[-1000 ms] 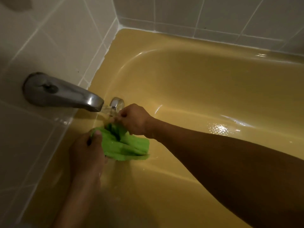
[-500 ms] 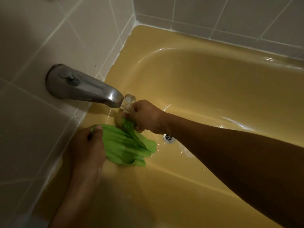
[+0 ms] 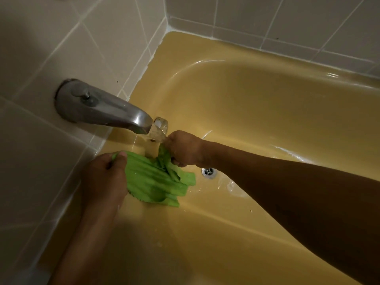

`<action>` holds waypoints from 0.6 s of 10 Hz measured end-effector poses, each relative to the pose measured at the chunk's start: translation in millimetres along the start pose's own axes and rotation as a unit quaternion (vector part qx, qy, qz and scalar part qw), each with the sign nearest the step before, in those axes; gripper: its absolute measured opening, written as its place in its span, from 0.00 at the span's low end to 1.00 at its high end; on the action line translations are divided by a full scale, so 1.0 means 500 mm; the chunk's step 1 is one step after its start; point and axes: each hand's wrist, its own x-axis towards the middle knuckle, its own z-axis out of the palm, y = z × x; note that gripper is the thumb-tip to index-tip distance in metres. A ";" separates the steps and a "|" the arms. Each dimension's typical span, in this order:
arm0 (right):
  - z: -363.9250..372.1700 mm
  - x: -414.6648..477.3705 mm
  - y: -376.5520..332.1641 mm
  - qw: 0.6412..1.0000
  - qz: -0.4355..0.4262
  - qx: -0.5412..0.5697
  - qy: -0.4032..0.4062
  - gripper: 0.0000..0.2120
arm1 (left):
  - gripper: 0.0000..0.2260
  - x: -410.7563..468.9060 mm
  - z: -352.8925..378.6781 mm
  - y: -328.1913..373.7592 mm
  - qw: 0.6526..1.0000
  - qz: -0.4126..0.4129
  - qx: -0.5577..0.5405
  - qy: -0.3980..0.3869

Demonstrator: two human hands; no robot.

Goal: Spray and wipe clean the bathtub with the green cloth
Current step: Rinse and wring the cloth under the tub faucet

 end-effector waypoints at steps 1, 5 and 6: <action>0.003 -0.002 -0.006 1.000 0.005 0.004 0.020 0.08 | 0.14 -0.016 0.000 0.027 1.000 0.012 0.028 0.002; -0.001 -0.007 -0.005 0.992 -0.006 0.125 0.009 0.13 | 0.14 -0.002 -0.005 0.023 0.999 0.049 0.001 0.012; -0.019 -0.017 -0.002 0.995 0.002 0.100 0.026 0.06 | 0.16 -0.005 -0.001 0.022 0.998 0.063 0.010 0.002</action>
